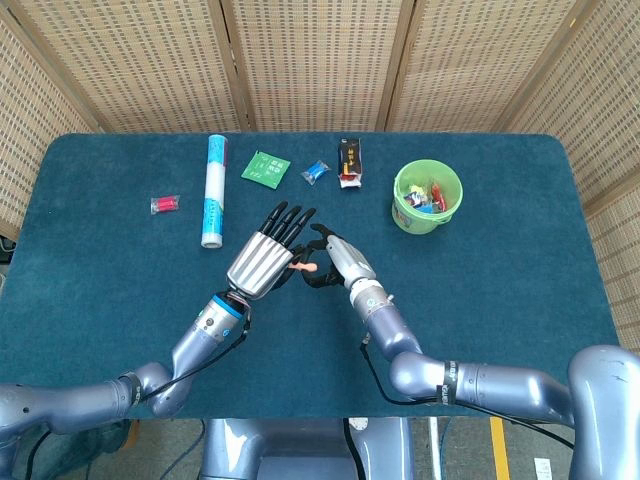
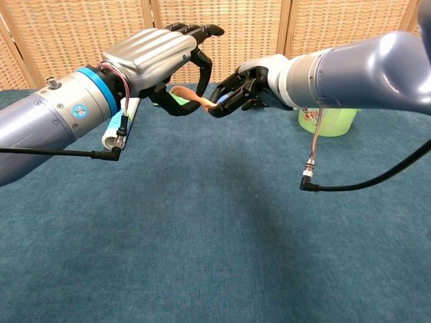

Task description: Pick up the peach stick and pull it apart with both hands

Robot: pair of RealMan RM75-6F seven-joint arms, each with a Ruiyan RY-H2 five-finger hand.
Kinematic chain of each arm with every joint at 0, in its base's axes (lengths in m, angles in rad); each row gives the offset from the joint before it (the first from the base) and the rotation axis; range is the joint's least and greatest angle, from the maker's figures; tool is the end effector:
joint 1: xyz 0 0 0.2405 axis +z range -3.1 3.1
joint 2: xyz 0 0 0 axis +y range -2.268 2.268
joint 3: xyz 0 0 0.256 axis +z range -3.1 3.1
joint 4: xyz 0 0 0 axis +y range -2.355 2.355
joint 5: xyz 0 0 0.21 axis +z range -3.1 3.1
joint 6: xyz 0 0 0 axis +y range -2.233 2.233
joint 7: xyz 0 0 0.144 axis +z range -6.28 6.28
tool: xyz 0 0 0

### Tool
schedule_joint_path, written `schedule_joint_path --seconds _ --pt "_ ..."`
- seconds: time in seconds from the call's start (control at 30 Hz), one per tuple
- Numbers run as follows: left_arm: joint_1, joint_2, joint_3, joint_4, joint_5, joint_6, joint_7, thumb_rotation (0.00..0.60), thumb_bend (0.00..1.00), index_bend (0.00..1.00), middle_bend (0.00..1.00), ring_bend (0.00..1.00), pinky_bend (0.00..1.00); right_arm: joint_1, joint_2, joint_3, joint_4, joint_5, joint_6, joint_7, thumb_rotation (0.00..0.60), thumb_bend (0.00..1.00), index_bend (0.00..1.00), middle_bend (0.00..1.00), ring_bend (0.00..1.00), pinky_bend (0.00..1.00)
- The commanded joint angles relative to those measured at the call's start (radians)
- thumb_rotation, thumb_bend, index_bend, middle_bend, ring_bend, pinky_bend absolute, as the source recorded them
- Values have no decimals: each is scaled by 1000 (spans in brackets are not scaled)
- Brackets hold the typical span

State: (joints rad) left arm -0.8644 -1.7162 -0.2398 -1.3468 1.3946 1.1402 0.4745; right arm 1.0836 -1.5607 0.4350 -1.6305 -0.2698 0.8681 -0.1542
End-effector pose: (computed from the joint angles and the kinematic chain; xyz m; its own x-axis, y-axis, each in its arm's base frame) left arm -0.0547 0.3514 -0.0265 0.4844 -0.1579 0.8605 0.6523 -0.5901 -0.4756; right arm -0.0237 -0.3794 -0.0238 -0.2983 -0.5329 0.7918 -0.9501 0.0864 -0.2998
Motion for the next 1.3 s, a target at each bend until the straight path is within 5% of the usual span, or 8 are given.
schedule_joint_path --seconds 0.03,0.77,1.3 --pt "0 -1 2 8 6 6 -9 600 682 779 0 0 0 -4 2 -2 5 -3 -4 5 600 598 733 133 0 0" --pt "26 108 -12 -33 21 59 7 600 687 788 0 0 0 -52 41 -35 13 -35 -33 45 600 601 764 135 0 0" --pt "161 424 -62 -188 -11 176 -39 600 687 789 0 0 0 -189 138 -111 7 -99 -29 106 600 602 767 135 0 0"
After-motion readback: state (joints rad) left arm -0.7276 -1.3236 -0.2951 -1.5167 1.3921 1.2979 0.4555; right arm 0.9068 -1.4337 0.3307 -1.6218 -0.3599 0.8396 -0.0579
